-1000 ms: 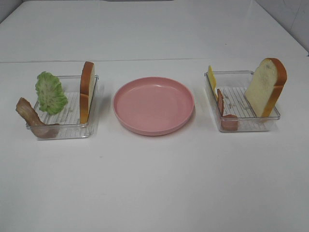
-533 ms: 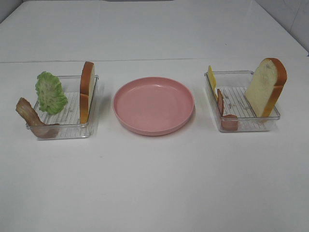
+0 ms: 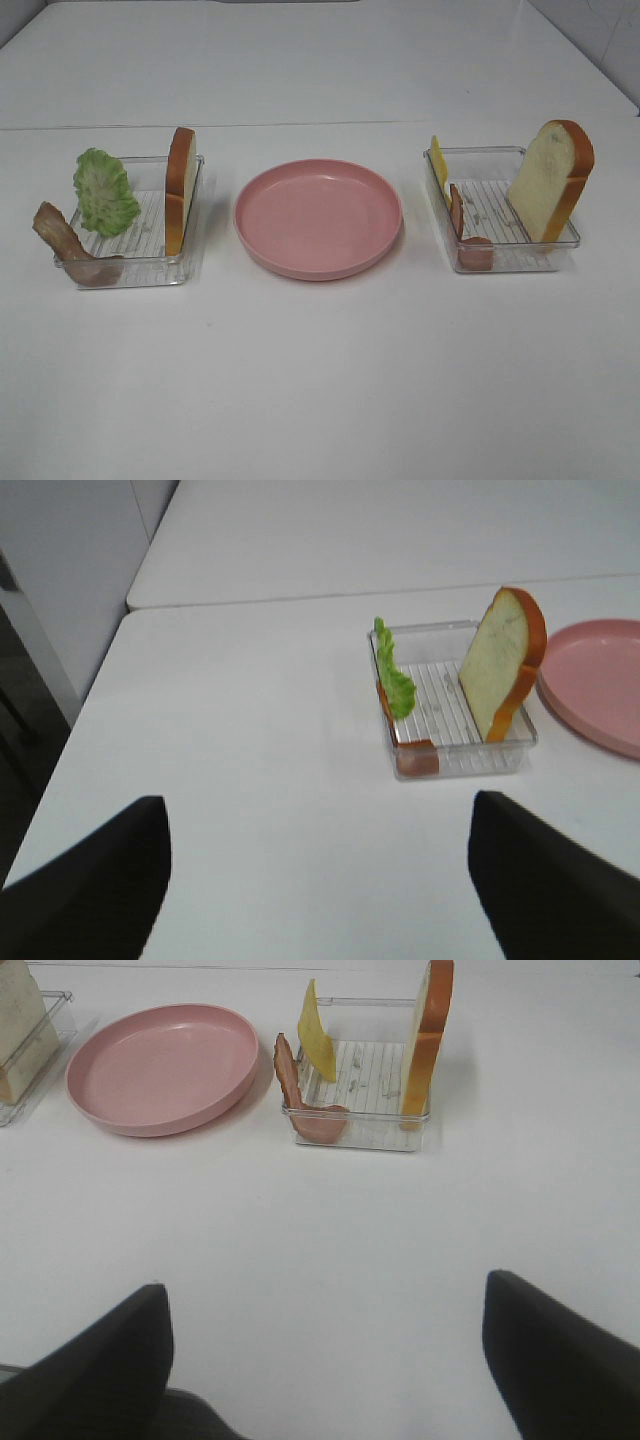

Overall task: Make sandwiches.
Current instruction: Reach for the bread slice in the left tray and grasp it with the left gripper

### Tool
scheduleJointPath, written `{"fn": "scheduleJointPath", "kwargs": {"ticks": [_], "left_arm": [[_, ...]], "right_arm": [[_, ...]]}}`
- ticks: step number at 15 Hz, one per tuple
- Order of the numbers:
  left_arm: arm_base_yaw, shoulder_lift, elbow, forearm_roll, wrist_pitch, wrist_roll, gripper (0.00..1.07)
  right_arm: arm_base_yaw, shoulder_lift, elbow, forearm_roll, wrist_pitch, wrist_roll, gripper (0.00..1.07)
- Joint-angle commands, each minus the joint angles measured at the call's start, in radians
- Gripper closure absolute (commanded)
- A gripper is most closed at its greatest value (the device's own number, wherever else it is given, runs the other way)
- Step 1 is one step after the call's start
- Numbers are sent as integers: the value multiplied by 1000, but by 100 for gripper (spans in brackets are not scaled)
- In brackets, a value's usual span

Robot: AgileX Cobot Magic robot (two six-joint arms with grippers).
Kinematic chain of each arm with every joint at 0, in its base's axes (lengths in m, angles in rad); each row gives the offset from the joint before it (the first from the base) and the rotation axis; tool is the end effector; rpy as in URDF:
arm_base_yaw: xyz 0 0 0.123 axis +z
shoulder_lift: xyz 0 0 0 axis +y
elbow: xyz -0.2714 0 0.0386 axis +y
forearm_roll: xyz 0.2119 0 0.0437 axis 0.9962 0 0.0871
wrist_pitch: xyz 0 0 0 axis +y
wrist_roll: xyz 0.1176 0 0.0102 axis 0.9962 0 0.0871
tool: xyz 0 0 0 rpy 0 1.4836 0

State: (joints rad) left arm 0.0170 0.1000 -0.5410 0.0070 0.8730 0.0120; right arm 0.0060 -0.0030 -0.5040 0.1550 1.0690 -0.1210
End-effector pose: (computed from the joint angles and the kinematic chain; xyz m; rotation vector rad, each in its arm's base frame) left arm 0.0178 0.0009 0.2785 -0.0041 1.9157 0.0277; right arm -0.0033 0.0160 0.2489 -0.1379 2.0330 0.1134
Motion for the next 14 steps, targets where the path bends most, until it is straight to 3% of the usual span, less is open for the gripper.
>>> {"fn": "scheduleJointPath", "kwargs": {"ticks": [1,3,4,5,9,12,13,14], "left_arm": [[3,140,-7,-19,-176,-22,29],[3,350,-34,-50,-299,-21,29],[3,515,-104,-68,-307,-20,30],[3,573,-136,-78,-301,-20,31],[3,1029,-475,-216,-94,51,31],[2,1283,-705,-283,65,50,31],[0,1315,-734,-296,88,50,31],[-58,1459,-859,-292,161,30,31]], "right_arm": [[-4,-15,1,5,-7,2,27],[-4,-15,1,5,-7,2,27],[-4,-15,1,5,-7,2,27],[-4,-15,1,5,-7,2,27],[-4,-15,1,5,-7,2,27],[-4,-15,1,5,-7,2,27],[-4,-15,1,5,-7,2,27],[-4,-15,1,5,-7,2,27]]}}
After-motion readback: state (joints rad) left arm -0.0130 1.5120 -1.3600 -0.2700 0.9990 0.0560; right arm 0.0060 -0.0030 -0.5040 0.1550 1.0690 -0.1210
